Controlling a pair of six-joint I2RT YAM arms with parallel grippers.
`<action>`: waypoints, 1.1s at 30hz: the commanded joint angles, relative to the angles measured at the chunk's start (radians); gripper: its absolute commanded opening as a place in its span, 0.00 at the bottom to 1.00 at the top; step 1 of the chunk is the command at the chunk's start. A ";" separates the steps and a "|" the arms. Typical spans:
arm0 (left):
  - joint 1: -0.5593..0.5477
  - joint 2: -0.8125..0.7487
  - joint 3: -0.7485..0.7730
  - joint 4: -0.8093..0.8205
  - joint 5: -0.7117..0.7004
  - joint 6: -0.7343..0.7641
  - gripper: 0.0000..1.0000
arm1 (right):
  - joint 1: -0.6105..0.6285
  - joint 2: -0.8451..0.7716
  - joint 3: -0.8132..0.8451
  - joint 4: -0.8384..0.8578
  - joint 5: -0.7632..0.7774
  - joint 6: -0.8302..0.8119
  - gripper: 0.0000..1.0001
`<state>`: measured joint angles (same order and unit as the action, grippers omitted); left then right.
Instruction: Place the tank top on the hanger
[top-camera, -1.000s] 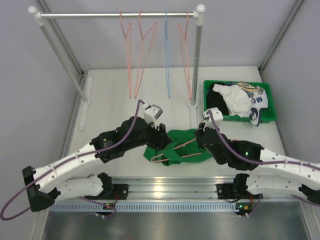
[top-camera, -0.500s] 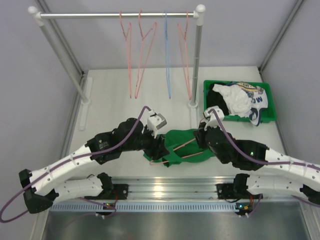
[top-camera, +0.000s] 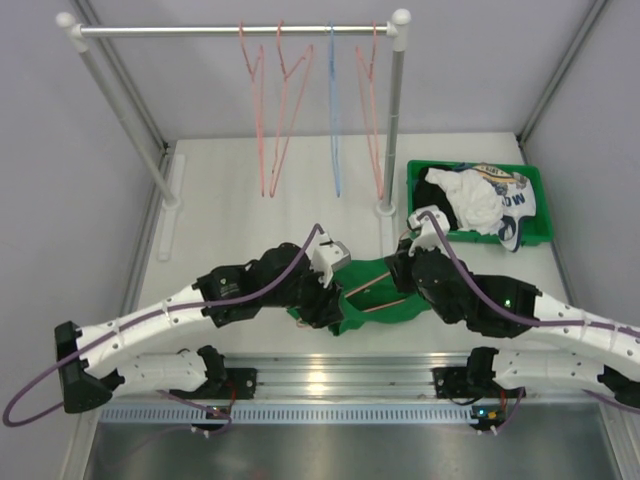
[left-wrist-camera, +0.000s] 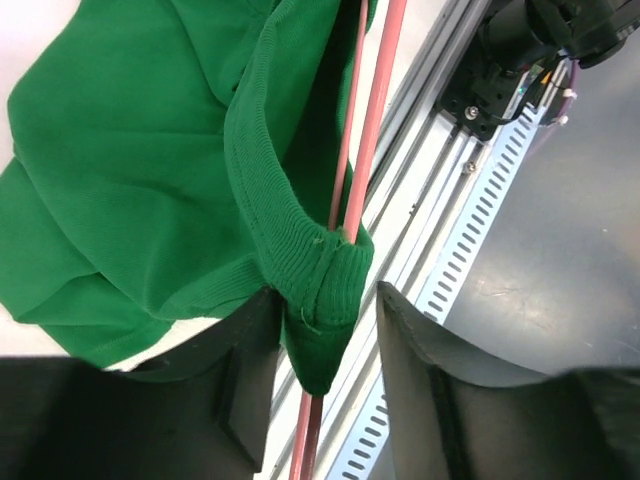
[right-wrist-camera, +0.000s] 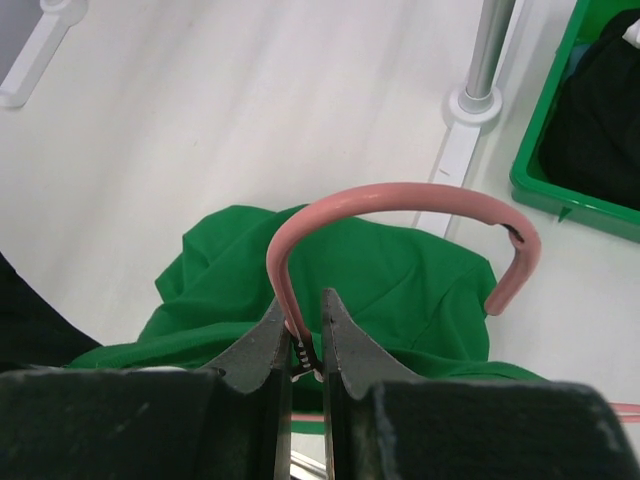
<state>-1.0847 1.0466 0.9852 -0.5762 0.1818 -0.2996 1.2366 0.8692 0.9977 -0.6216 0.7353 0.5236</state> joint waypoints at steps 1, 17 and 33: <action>-0.027 0.010 0.000 0.058 -0.059 0.008 0.46 | 0.017 0.010 0.071 0.023 0.006 -0.010 0.00; -0.081 -0.077 -0.164 0.234 -0.307 -0.102 0.00 | 0.017 0.034 0.078 0.048 0.004 -0.025 0.13; -0.090 -0.287 -0.368 0.250 -0.396 -0.233 0.00 | 0.017 0.004 0.053 0.059 0.029 -0.033 0.69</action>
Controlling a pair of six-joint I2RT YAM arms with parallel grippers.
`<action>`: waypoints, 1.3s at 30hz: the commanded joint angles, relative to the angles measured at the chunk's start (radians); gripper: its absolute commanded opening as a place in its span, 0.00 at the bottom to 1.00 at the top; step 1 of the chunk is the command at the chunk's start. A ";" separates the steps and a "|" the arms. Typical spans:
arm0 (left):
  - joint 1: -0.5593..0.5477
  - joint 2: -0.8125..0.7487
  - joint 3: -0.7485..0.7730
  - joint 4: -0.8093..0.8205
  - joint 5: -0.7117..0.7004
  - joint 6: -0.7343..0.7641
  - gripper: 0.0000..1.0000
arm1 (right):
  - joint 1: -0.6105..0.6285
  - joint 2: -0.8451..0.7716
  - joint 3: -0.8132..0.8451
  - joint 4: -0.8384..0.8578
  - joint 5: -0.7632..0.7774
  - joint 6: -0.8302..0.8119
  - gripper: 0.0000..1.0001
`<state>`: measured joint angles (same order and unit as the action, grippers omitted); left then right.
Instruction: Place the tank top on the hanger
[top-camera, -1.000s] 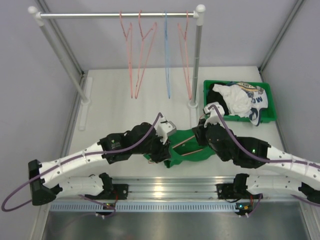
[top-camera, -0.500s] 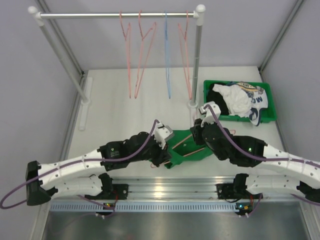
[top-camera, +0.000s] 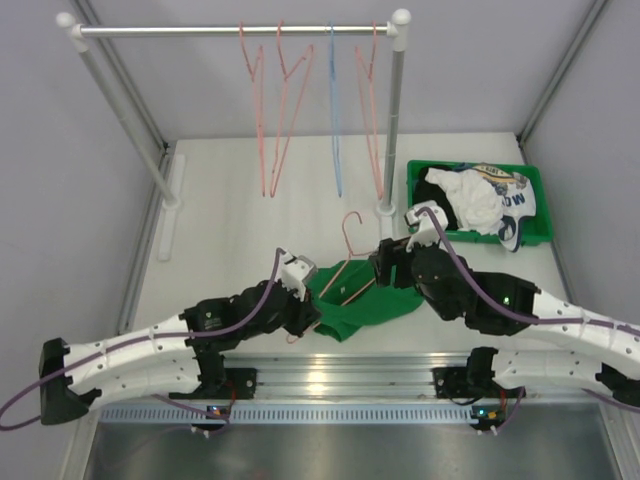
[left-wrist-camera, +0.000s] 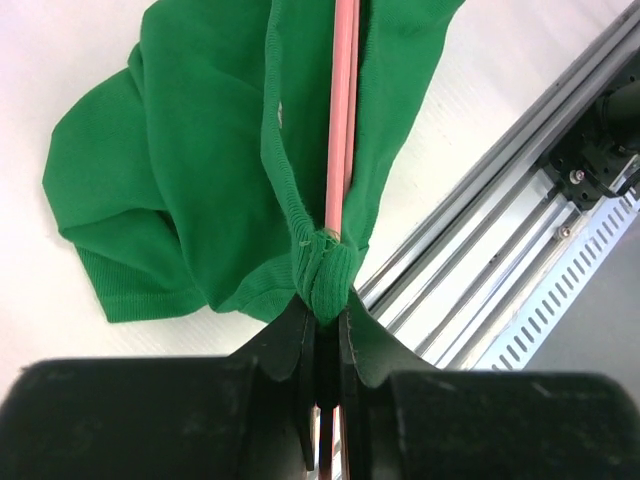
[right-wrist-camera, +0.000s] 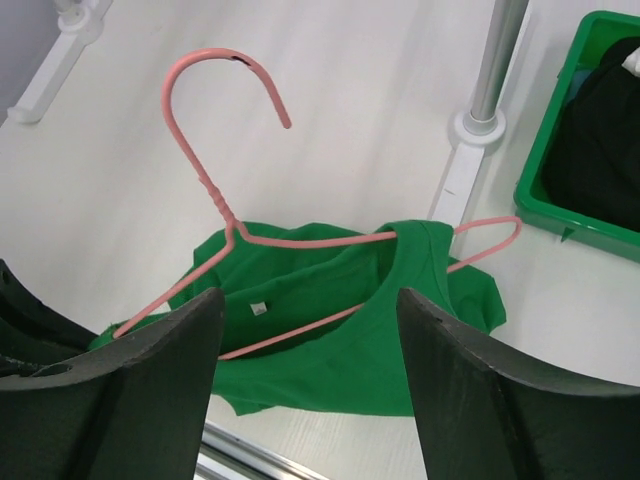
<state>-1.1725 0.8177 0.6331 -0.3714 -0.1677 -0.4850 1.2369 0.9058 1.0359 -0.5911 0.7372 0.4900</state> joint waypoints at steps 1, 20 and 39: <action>-0.004 -0.071 -0.030 0.036 -0.053 -0.053 0.00 | 0.016 -0.038 0.015 0.024 0.030 0.001 0.70; 0.004 -0.264 -0.067 -0.248 -0.438 -0.372 0.00 | 0.016 -0.136 0.049 -0.053 0.067 0.016 0.72; 0.855 0.012 0.209 -0.142 -0.016 0.040 0.00 | 0.016 -0.140 0.072 -0.102 0.047 0.022 0.70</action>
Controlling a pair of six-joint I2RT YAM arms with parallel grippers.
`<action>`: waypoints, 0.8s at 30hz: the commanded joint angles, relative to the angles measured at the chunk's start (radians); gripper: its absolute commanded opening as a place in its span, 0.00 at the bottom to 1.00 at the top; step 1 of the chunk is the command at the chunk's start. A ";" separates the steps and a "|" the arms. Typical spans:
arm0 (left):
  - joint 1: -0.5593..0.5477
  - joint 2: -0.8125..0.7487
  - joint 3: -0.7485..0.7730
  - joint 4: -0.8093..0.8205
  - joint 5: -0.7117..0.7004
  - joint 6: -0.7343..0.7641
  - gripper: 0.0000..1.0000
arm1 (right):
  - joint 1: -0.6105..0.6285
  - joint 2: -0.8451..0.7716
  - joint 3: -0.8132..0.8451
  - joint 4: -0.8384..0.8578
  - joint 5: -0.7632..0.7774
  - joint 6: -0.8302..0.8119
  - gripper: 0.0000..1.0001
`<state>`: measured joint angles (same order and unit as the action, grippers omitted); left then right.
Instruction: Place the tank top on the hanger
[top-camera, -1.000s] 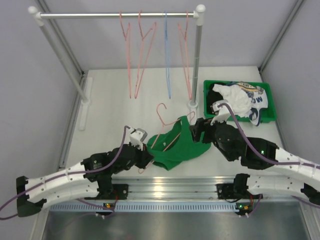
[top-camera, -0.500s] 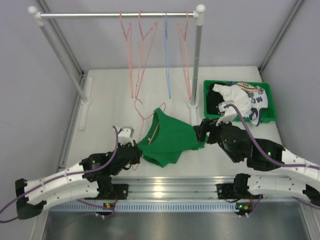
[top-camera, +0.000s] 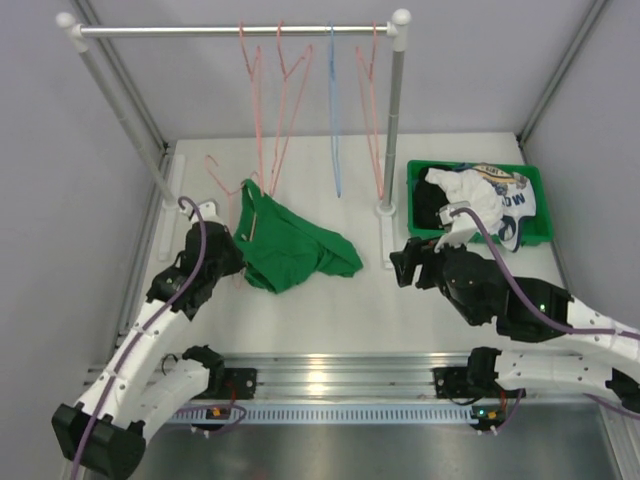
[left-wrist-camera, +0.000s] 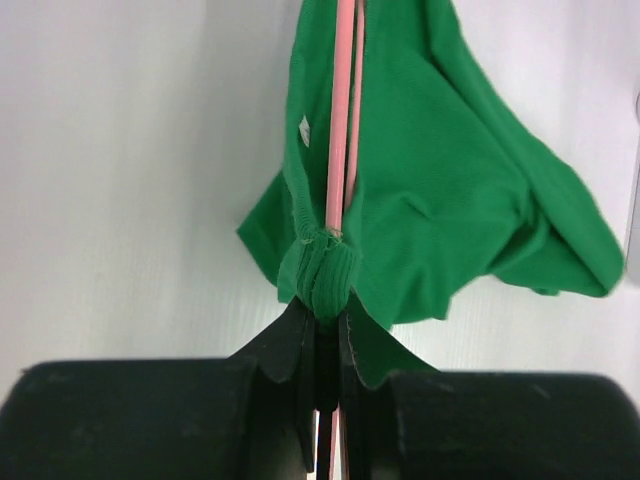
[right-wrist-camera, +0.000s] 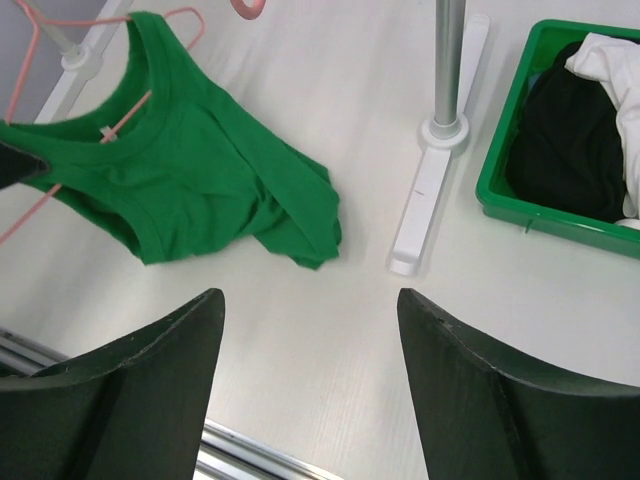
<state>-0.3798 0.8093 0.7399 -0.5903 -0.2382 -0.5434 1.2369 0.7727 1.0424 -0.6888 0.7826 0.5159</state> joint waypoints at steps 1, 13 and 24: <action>0.076 0.028 0.148 0.066 0.048 0.109 0.00 | 0.016 -0.007 0.068 -0.006 0.000 -0.007 0.70; 0.160 0.108 0.488 -0.057 -0.016 0.284 0.00 | 0.018 -0.004 0.091 0.008 -0.016 -0.045 0.70; 0.160 0.177 0.748 -0.164 -0.101 0.385 0.00 | 0.016 -0.009 0.110 0.015 -0.019 -0.074 0.71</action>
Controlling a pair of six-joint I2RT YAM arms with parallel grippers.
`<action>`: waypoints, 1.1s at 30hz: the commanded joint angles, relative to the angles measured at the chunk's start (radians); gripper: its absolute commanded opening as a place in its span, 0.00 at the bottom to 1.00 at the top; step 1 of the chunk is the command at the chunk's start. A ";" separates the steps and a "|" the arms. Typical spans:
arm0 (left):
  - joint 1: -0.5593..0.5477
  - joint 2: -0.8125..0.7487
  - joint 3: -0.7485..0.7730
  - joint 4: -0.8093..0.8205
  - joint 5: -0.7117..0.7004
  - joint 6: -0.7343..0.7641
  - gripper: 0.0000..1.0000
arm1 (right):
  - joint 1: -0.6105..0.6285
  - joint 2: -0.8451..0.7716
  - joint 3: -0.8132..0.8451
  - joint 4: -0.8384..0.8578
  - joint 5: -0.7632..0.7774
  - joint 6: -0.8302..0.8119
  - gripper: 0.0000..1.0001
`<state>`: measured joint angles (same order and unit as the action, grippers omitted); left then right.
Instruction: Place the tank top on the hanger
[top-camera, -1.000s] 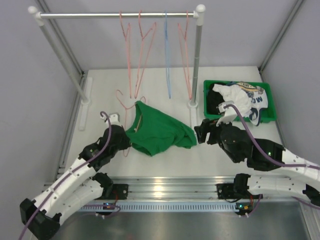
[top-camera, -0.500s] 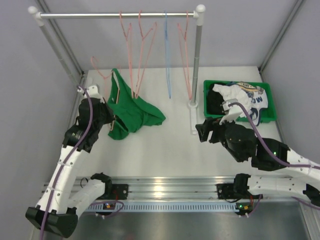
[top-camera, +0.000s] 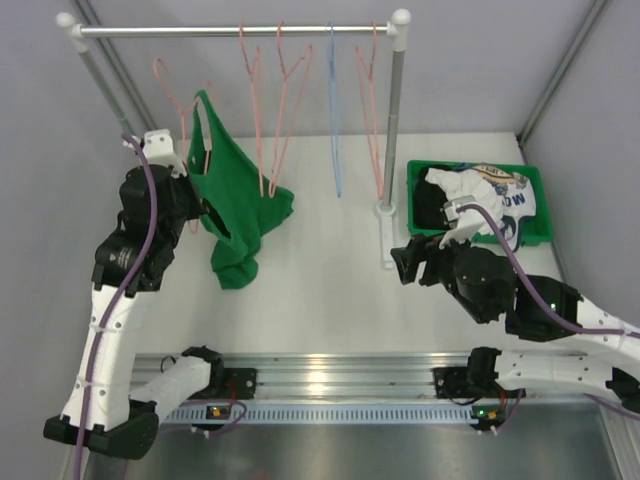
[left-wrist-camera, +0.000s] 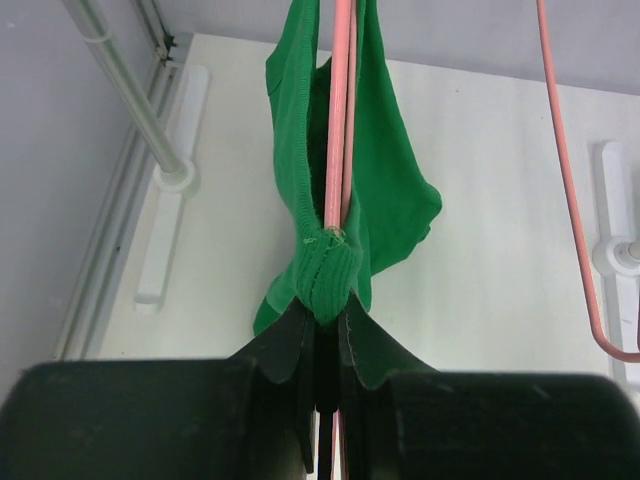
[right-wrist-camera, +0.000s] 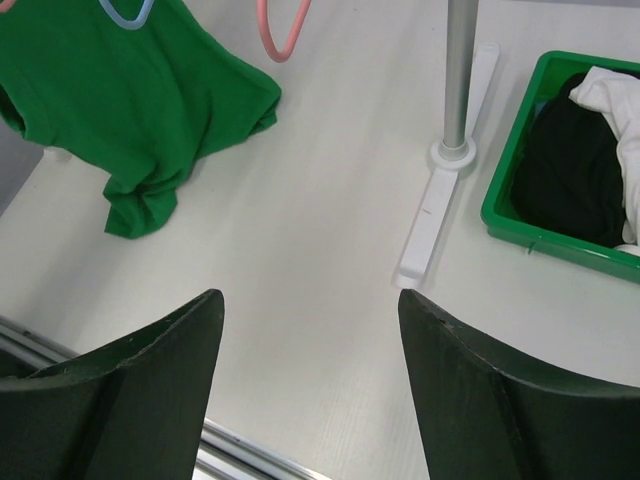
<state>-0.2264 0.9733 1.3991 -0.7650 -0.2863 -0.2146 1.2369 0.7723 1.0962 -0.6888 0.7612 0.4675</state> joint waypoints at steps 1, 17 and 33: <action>0.007 0.018 0.104 0.006 -0.054 0.069 0.00 | 0.018 -0.008 0.057 0.015 0.001 -0.030 0.70; 0.013 0.152 0.336 -0.002 -0.083 0.147 0.00 | 0.016 0.027 0.079 0.023 -0.007 -0.058 0.71; 0.288 0.315 0.509 0.029 0.177 0.103 0.00 | 0.018 0.104 0.148 0.000 -0.013 -0.089 0.71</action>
<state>0.0040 1.2812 1.8584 -0.8387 -0.1963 -0.0845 1.2369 0.8623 1.1843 -0.6857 0.7532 0.4019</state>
